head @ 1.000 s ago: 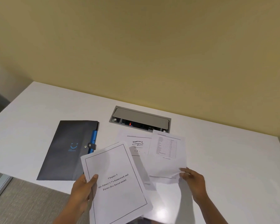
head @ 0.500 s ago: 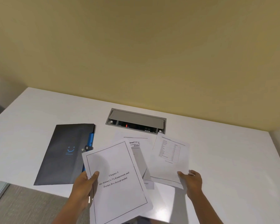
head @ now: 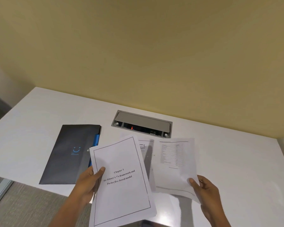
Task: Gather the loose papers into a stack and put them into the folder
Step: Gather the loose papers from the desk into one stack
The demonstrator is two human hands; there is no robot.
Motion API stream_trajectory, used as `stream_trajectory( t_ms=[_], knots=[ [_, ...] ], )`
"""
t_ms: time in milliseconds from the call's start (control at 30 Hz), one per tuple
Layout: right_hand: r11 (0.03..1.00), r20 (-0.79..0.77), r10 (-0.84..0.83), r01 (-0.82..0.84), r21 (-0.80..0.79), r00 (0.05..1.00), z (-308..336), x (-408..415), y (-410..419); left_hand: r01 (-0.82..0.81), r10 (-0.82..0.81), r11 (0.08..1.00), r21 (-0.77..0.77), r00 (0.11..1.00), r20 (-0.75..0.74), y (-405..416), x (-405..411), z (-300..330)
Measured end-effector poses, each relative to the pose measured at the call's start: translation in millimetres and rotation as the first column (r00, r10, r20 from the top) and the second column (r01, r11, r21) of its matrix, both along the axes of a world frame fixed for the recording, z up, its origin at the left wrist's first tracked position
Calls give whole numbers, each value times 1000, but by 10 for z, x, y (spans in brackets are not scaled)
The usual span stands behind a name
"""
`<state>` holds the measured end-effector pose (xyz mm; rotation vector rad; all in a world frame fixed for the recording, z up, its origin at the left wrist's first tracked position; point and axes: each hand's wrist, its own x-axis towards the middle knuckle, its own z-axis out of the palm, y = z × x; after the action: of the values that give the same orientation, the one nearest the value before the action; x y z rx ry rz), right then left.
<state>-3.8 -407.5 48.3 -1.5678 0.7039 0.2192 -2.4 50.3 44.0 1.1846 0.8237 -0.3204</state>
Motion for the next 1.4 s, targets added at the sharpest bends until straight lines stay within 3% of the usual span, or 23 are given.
stream_trajectory(
  t_ms=[167, 467, 833, 933, 1033, 1133, 1267, 1400],
  knots=[
    [974, 78, 172, -181, 135, 982, 185, 3, 494, 38, -38, 998, -48, 999, 1, -5, -1, -12],
    [925, 75, 293, -302, 232, 953, 177, -63, 1195, -1, -4, 996, -90, 999, -51, 14, -35, 1],
    [809, 86, 479, -478, 342, 873, 169, 14, 1554, 71, -71, 997, -4, 995, -74, 75, -190, 25],
    [809, 6, 536, -516, 280, 844, 179, 176, 1592, -7, 8, 1000, 27, 998, -56, 115, -274, -13],
    [848, -80, 529, -531, -1, 845, 78, 441, 1661, -174, 176, 983, 53, 983, -44, 201, -384, -49],
    [695, -145, 644, -654, -298, 751, -41, 683, 1797, -271, 272, 962, 43, 961, -38, 313, -516, -55],
    [330, -247, 813, -768, -549, 527, -160, 936, 1993, -349, 351, 936, 52, 935, -51, 476, -722, -90],
    [50, -385, 839, -759, -649, 384, -293, 1077, 2106, -385, 391, 918, 102, 919, -49, 560, -908, -77]
  ],
)
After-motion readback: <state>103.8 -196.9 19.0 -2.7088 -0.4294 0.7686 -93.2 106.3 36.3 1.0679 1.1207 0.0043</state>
